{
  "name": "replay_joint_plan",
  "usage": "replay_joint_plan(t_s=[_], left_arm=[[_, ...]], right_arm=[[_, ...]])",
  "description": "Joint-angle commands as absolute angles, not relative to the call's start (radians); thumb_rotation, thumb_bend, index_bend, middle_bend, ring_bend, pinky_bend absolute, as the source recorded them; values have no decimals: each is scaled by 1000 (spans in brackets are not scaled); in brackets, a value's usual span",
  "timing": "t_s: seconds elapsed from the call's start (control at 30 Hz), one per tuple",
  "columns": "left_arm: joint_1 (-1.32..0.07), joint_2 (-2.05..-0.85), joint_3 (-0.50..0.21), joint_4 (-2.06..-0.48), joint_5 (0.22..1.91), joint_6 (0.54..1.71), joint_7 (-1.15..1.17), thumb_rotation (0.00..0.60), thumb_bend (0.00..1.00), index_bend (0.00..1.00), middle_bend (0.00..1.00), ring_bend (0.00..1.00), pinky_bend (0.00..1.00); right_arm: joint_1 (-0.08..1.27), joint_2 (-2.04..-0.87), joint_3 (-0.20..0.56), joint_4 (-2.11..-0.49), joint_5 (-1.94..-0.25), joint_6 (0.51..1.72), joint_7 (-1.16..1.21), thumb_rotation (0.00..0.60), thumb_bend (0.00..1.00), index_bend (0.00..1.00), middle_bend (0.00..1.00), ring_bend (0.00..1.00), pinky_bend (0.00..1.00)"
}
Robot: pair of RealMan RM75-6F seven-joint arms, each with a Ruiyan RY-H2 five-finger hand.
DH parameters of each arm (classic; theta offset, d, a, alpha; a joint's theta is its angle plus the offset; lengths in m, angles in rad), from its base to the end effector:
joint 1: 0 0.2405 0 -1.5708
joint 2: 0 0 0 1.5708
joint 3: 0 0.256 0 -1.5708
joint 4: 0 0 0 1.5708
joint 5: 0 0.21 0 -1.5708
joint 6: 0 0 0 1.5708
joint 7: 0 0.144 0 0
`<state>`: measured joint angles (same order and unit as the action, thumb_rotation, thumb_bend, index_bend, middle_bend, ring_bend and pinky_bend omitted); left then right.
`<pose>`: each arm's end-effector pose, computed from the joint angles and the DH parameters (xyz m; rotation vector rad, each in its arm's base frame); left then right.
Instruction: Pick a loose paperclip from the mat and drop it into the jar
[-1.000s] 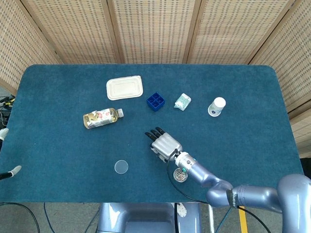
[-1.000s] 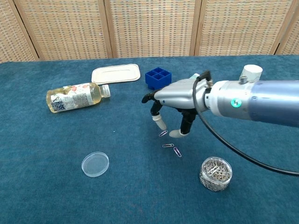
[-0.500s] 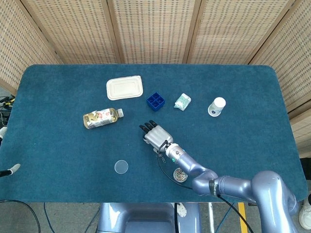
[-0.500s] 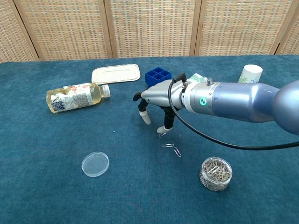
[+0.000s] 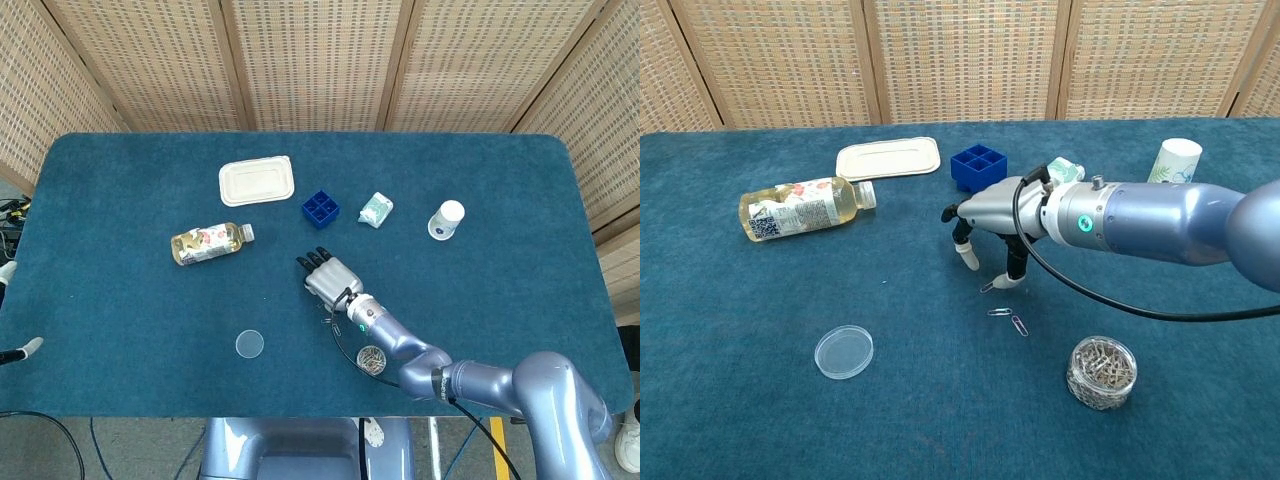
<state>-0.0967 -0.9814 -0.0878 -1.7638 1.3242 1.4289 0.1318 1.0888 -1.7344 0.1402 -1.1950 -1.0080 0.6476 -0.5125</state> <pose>-0.3098 0.1889 0.1946 -1.3039 -0.9010 -0.7404 -0.0710 -0.3787 -0.0961 2.2732 -0.6217 0.6817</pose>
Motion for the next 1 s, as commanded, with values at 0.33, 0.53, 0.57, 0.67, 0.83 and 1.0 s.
replay_joint_plan(t_s=[0.33,0.53,0.57,0.67,0.83,1.0], left_arm=[[-97,-984,-84,-1767,1330,1432,138,600,4,0,0,0,0],[-97,-984,-85,-1768,1331,1435,138,600,5,0,0,0,0],[-97,-984,-85,-1768,1330,1434,139,600,5,0,0,0,0],[-97,-984,-84,-1768,1329,1433,139,600,4,0,0,0,0],[-98,-985,-84,-1766,1328,1432,138,600,5,0,0,0,0],[-100,-985,-84,-1765,1326,1429,138,600,4,0,0,0,0]], right_arm=[[1078,-1735,110,-1188,-1016,658,-513,600,285,479,35,0,0],[1079,-1741,113,-1183,-1014,659,-506,600,285,482,35,0,0],[1080,-1742,114,-1183,-1016,661,-505,600,285,482,35,0,0],[1081,-1745,117,-1182,-1016,663,-503,600,285,483,35,0,0],[1085,-1757,116,-1167,-1006,656,-504,600,285,482,35,0,0],[1091,-1771,118,-1150,-994,648,-509,600,285,483,35,0,0]])
